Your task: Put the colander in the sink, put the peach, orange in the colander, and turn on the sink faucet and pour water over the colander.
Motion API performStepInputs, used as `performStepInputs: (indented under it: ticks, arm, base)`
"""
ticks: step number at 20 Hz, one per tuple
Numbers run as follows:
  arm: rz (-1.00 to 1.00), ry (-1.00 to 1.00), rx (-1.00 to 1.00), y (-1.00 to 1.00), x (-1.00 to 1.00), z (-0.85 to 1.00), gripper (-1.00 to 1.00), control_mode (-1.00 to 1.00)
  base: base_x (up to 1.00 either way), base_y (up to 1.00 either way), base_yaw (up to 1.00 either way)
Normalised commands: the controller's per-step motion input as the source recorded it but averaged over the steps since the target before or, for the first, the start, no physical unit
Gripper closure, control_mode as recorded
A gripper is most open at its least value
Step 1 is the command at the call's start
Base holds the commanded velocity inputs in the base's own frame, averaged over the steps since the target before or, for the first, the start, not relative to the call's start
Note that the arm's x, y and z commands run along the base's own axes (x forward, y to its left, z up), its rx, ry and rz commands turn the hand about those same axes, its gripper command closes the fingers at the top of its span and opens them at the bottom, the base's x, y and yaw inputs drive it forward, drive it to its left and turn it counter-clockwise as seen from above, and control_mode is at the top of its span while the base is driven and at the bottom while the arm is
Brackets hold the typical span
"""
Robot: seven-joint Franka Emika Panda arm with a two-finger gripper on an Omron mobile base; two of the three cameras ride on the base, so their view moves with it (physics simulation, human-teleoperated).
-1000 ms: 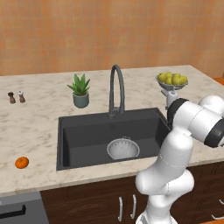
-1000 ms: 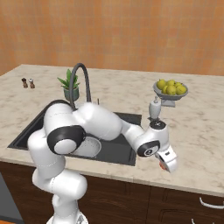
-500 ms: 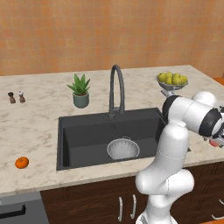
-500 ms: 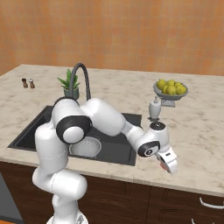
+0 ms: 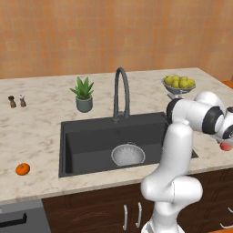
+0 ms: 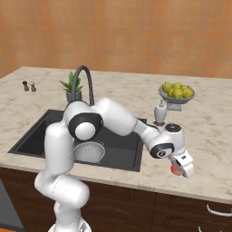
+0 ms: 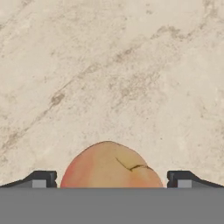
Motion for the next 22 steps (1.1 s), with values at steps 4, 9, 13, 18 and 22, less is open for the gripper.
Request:
performStepInputs:
  ticks: [4,9,13,18,22]
  arm:
    - [0.0,0.05,0.03,-0.01,-0.13,-0.35,1.0,-1.0]
    - [0.0,0.08,0.08,0.23,-0.19,-0.36,1.0,-1.0]
    - [0.0,0.07,0.15,0.4,-0.17,-0.35,1.0,-1.0]
    - [0.05,-0.01,0.08,0.62,-0.5,-0.01,1.0,-1.0]
    - [0.19,-0.09,0.0,0.99,-0.35,0.22,1.0,-1.0]
  base:
    - [0.0,0.0,0.0]
    - [0.0,0.0,0.0]
    - [0.0,0.0,0.0]
    - [0.0,0.0,0.0]
    - [0.0,0.0,0.0]
